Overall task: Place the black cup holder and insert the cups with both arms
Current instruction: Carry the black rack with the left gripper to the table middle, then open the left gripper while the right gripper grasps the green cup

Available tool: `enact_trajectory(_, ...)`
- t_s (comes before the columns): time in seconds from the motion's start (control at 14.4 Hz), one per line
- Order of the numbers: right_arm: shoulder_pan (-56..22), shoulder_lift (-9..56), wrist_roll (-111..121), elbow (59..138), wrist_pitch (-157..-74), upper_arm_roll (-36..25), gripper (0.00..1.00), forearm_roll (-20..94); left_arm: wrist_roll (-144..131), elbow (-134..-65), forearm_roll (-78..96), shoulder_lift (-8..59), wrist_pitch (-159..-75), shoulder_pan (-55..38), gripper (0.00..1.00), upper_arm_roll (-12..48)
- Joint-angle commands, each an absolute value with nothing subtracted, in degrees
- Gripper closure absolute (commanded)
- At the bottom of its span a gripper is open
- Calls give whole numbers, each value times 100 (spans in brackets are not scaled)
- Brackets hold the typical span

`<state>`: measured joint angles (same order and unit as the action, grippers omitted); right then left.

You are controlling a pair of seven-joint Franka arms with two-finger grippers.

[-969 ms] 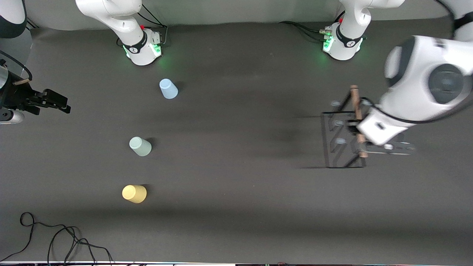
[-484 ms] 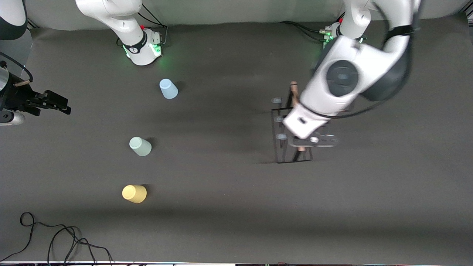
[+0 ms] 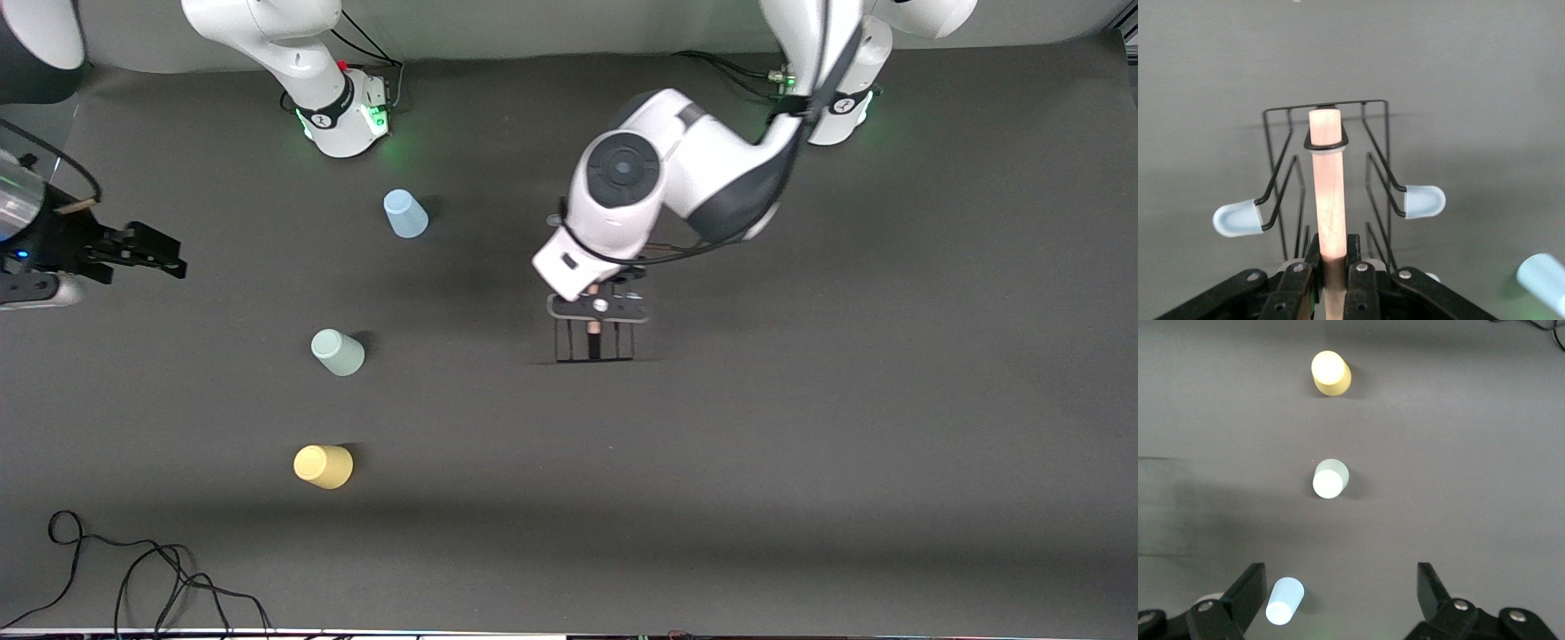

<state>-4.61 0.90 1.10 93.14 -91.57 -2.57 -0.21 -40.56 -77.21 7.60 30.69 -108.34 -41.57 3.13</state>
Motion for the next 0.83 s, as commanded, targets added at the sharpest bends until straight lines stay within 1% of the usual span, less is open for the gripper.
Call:
enact_trajectory(0.0,-868,-26,-244,9650,-9482,-281,0,62,-4648,-7427,826,3444,-11370,-4622,100,185)
enact_trajectory(0.21,-949,-149,-325,9930,-9623,-307,0,62,-4974,-7427,782,3673,-11864,-4833,100,176)
enact_trajectory(0.28,-949,-271,-325,10193,-9807,-316,0,62,-5027,-7418,782,3726,-11917,-4877,100,176)
enact_trajectory(0.35,-949,-438,-316,10596,-10183,-316,0,62,-5027,-7418,774,3787,-11979,-4913,100,176)
enact_trajectory(0.42,-949,-587,-255,11087,-10674,-316,0,62,-5027,-7409,747,3840,-11997,-4948,37,176)
enact_trajectory(0.48,-941,-641,-246,11483,-11122,-316,0,62,-5019,-7409,704,3841,-11997,-4966,1,167)
enact_trajectory(0.62,-940,-572,-246,12178,-12036,-325,0,62,-5036,-7409,677,3823,-11971,-4957,0,167)
enact_trajectory(0.76,-932,-318,-237,12786,-13091,-325,0,62,-4993,-7366,668,3657,-11709,-4887,0,132)
